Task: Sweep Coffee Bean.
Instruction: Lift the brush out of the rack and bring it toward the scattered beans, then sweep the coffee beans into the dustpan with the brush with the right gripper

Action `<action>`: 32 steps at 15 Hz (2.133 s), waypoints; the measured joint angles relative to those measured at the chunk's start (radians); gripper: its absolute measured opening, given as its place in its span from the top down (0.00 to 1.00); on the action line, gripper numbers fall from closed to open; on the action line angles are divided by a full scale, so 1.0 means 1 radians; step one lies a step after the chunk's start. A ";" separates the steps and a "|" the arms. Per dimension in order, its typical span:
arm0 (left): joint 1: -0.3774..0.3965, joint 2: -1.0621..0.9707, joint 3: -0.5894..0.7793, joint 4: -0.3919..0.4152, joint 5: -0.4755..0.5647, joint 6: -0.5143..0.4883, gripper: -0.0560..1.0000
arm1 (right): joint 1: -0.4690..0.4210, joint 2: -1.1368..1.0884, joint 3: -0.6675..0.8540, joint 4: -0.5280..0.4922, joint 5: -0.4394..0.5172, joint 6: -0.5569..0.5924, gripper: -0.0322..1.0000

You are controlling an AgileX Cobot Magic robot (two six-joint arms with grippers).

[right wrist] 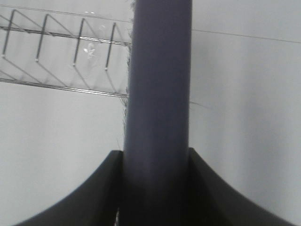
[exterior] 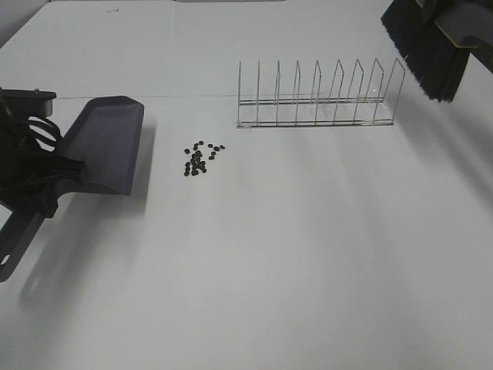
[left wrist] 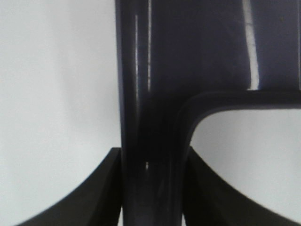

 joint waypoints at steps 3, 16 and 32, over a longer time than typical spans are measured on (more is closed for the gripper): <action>-0.038 0.019 0.000 0.025 0.002 -0.033 0.65 | 0.048 0.000 0.103 0.031 0.000 0.001 0.71; -0.078 0.167 0.000 -0.015 -0.062 -0.045 0.65 | 0.513 0.167 0.252 -0.257 -0.119 0.210 0.71; -0.078 0.171 0.000 -0.024 -0.074 -0.044 0.65 | 0.733 0.373 -0.303 -0.125 0.001 0.173 0.71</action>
